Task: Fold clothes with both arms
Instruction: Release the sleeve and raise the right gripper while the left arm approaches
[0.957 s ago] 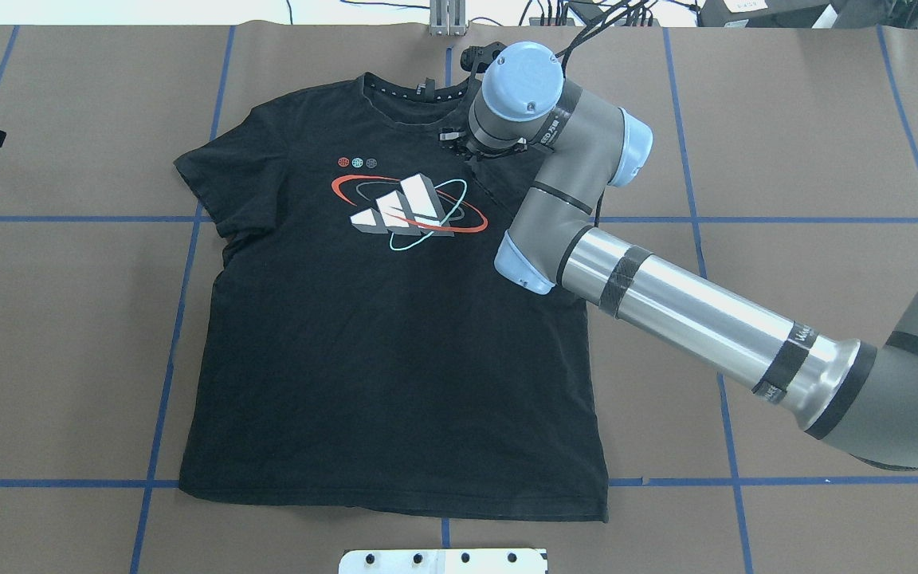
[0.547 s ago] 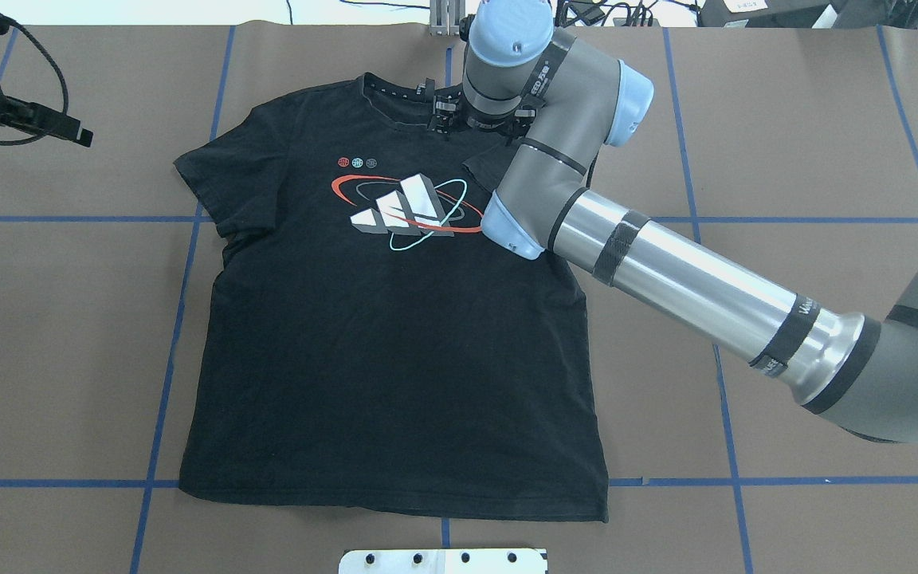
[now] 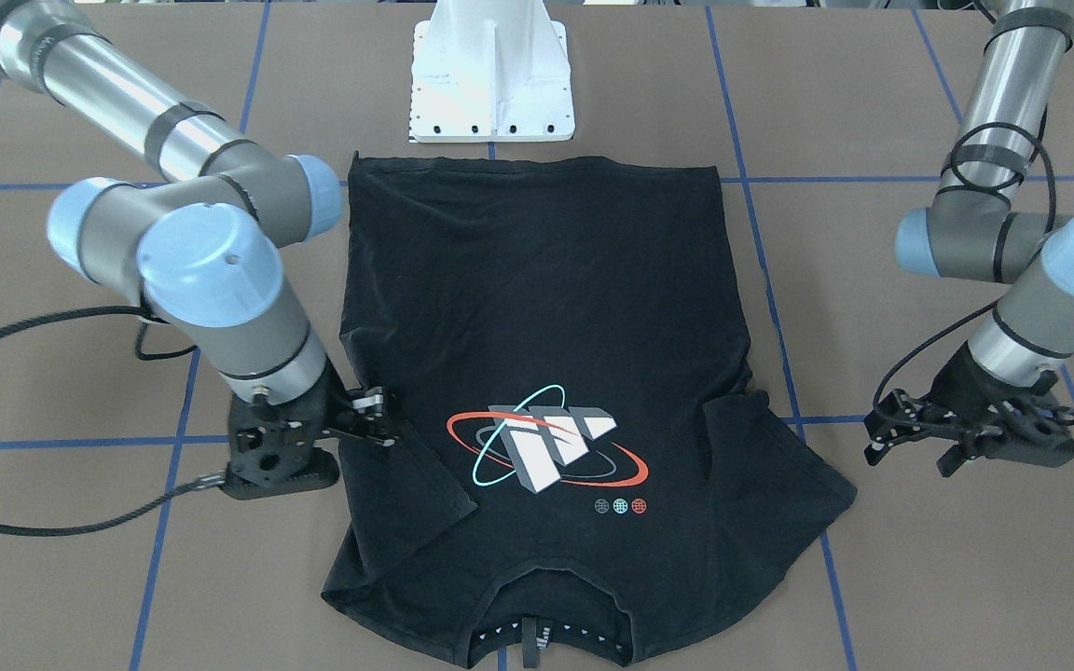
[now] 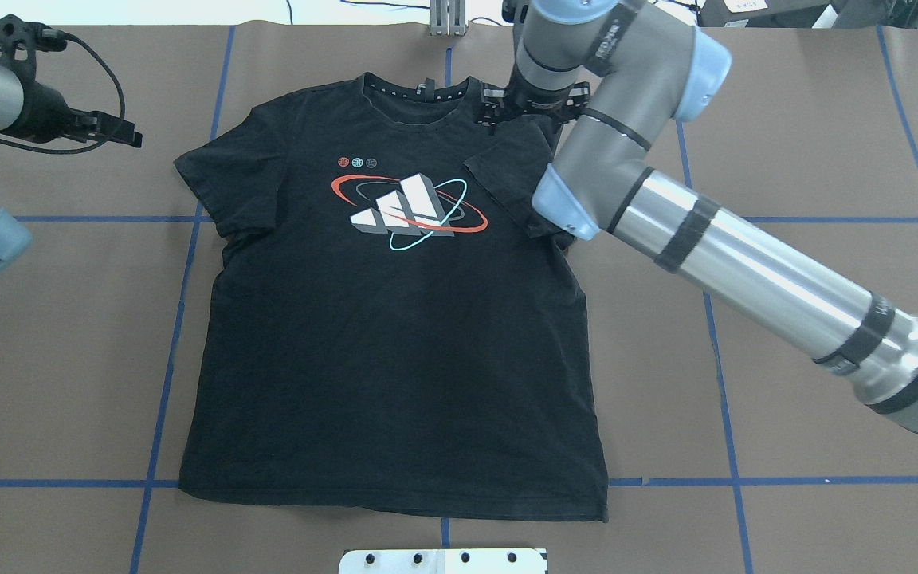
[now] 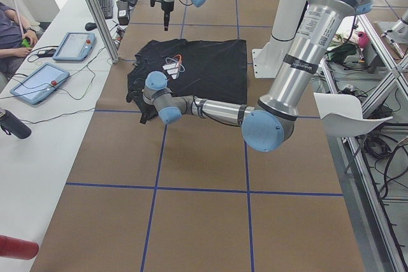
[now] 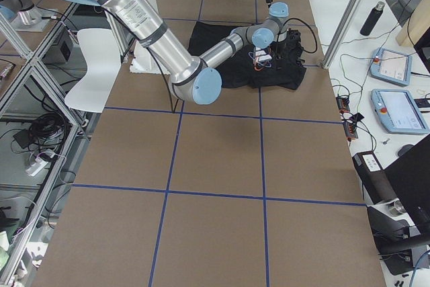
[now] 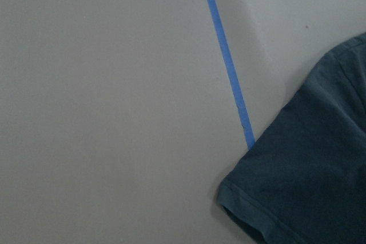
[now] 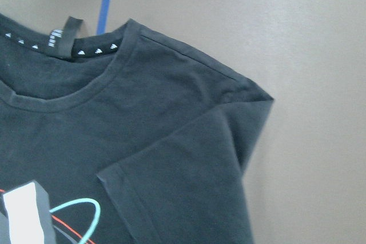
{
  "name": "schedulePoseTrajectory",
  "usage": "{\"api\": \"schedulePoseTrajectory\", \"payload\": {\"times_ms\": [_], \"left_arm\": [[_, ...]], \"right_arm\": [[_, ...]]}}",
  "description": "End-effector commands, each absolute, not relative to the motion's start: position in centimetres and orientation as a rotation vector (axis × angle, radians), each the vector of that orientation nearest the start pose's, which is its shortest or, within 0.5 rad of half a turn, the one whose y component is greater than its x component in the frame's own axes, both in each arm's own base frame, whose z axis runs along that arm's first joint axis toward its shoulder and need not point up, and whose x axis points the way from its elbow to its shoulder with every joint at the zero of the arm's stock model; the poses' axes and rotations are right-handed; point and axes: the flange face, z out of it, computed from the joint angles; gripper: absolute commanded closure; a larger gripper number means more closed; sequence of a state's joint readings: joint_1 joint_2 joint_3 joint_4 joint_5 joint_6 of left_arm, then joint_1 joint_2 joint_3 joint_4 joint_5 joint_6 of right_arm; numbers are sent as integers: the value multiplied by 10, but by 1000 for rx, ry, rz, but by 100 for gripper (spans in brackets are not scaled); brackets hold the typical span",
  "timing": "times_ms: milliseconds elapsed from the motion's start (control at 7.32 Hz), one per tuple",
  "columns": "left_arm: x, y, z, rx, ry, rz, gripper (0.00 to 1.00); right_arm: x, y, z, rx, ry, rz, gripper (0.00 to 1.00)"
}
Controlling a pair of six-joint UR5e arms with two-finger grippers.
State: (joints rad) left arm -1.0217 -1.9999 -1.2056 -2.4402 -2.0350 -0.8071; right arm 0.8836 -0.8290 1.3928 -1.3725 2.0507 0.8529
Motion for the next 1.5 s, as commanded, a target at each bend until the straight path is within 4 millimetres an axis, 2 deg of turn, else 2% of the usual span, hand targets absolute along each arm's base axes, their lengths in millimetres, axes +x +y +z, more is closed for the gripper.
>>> {"api": "schedulePoseTrajectory", "payload": {"times_ms": [0,137,273,683,820,1230,1367], "left_arm": [[321,-649,499,466,881,-20,3],[322,-649,500,465,880,-21,19],[325,-648,503,454,880,-26,27],[338,-649,508,439,877,-18,27],[344,-655,506,437,876,-17,27],[346,-656,507,432,874,-18,48],[346,-656,509,428,871,-19,48]], "right_arm": [[-360,-619,304,237,-840,-79,0],[-360,-619,304,238,-838,-79,0],[-361,-619,303,239,-839,-80,0],[-361,-619,304,238,-837,-80,0],[-361,-620,305,238,-835,-78,0],[-362,-620,308,236,-832,-78,0],[-362,-620,308,236,-832,-78,0]]}}
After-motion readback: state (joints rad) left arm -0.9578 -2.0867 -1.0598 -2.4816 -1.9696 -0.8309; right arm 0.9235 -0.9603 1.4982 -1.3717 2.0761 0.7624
